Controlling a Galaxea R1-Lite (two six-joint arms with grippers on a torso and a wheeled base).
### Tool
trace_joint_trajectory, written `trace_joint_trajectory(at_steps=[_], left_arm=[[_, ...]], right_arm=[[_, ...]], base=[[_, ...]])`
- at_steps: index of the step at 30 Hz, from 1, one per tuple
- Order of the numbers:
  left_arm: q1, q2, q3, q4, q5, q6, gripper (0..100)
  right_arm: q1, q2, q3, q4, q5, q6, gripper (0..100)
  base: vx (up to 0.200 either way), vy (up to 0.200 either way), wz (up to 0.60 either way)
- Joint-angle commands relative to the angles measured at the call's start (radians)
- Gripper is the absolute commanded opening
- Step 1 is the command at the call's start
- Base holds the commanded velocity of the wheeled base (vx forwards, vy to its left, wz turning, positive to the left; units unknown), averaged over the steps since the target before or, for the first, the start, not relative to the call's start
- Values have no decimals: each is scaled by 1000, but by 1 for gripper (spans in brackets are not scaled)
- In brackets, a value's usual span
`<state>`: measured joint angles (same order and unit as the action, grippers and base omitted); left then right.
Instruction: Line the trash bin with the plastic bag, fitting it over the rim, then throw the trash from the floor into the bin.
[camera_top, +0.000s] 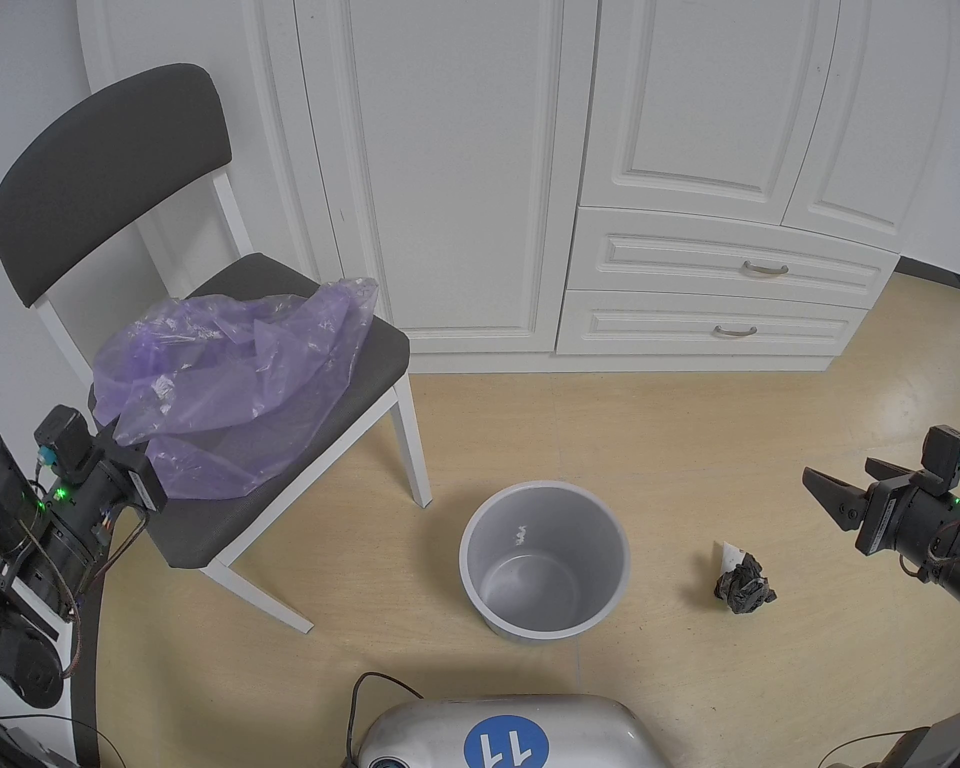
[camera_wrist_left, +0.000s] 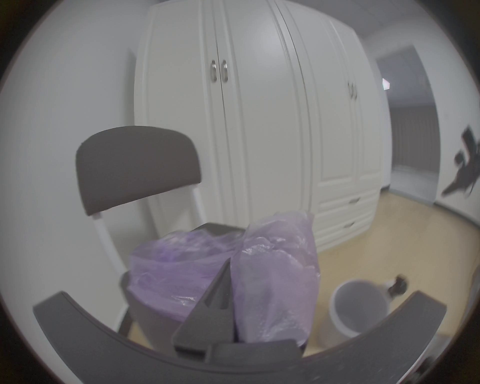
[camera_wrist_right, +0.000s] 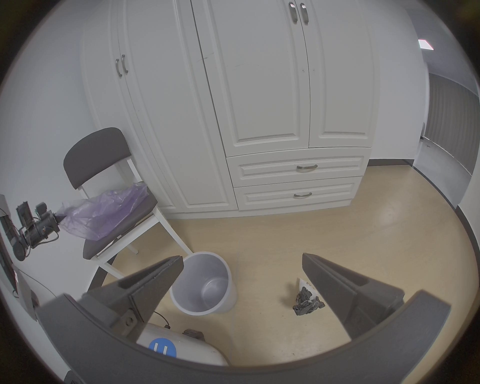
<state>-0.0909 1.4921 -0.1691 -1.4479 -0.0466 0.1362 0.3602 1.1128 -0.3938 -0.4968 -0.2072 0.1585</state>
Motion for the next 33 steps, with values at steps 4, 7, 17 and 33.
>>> trace_joint_trajectory(at_steps=[4, 7, 17, 33], left_arm=[[-185, -282, -127, 179, -68, -178, 0], [-216, -369, -155, 279, -82, -190, 0], [-302, -458, -187, 308, -72, -190, 0], [-454, -452, -199, 333, -62, -179, 0]], right_arm=[[34, -21, 18, 4, 2, -24, 100], [66, -24, 41, -5, 2, -56, 100], [66, -90, 38, -3, 3, -56, 100], [80, 45, 55, -12, 85, 6, 100]], base=[[0, 0, 0], [0, 0, 0], [0, 0, 0], [0, 0, 0]])
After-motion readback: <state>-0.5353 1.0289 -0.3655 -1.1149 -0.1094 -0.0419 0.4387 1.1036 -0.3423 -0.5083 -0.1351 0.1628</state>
